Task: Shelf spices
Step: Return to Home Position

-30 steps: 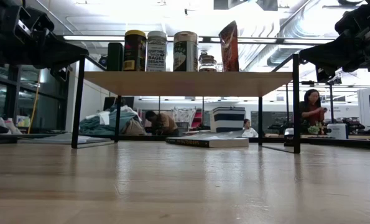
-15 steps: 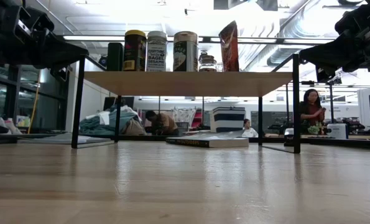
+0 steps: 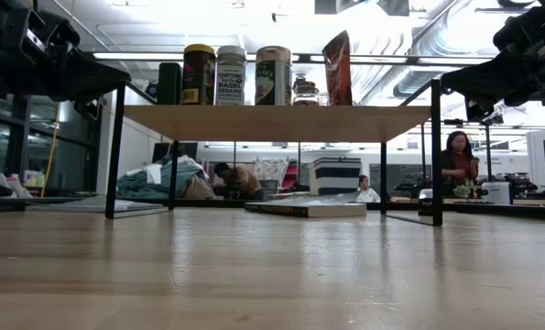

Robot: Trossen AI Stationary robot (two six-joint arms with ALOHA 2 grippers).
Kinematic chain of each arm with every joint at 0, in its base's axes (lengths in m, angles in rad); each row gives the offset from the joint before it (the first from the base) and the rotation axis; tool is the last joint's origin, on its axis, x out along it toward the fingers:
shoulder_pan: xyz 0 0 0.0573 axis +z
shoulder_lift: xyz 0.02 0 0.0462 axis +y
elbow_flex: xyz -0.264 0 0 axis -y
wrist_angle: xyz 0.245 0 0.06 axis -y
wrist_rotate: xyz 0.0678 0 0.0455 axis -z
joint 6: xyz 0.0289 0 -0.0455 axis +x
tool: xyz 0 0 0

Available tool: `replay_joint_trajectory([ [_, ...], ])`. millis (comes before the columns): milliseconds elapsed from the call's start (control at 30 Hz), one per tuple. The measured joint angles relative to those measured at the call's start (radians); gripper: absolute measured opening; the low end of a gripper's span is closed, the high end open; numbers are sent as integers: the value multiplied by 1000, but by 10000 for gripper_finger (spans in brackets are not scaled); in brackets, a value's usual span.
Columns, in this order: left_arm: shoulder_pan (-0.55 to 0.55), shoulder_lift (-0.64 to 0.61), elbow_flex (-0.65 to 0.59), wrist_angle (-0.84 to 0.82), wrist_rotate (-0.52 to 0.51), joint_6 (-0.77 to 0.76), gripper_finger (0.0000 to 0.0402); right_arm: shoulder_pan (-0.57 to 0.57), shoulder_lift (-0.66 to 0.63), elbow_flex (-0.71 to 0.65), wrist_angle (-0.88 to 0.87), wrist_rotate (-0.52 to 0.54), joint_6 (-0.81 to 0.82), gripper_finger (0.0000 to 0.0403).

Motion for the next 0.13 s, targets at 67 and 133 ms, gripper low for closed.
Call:
replay_joint_trajectory([
  [67,0,0,0,0,0,0,1,0,0,0,0,0,0,0],
  [133,0,0,0,0,0,0,1,0,0,0,0,0,0,0],
])
